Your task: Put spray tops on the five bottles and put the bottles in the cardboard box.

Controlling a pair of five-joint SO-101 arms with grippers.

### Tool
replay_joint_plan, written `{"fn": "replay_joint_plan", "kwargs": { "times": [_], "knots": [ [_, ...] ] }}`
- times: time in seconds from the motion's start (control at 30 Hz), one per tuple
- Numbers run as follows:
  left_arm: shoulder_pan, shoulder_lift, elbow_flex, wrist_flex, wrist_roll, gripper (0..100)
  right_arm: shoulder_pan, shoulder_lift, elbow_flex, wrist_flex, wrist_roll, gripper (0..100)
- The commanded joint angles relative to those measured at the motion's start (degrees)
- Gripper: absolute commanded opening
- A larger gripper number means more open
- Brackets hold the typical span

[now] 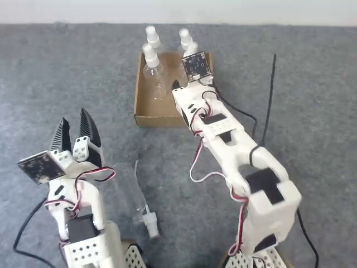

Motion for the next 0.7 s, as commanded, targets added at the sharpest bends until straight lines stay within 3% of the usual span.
{"fn": "replay_joint_plan", "kwargs": {
  "times": [0.0, 0.5, 0.67],
  "knots": [
    [-0.4, -1.0, 0.0, -2.3, -0.4, 16, 0.0, -8.7, 1.8, 0.5, -0.6, 30.0],
    [-5.6, -1.0, -0.1, -2.3, -0.2, 16, 0.0, -26.1, 16.2, 0.7, -0.6, 29.9],
    [-5.8, -1.0, -0.2, -2.3, -0.2, 16, 0.0, -33.5, 16.9, 11.1, -0.6, 29.9]
  ]
}}
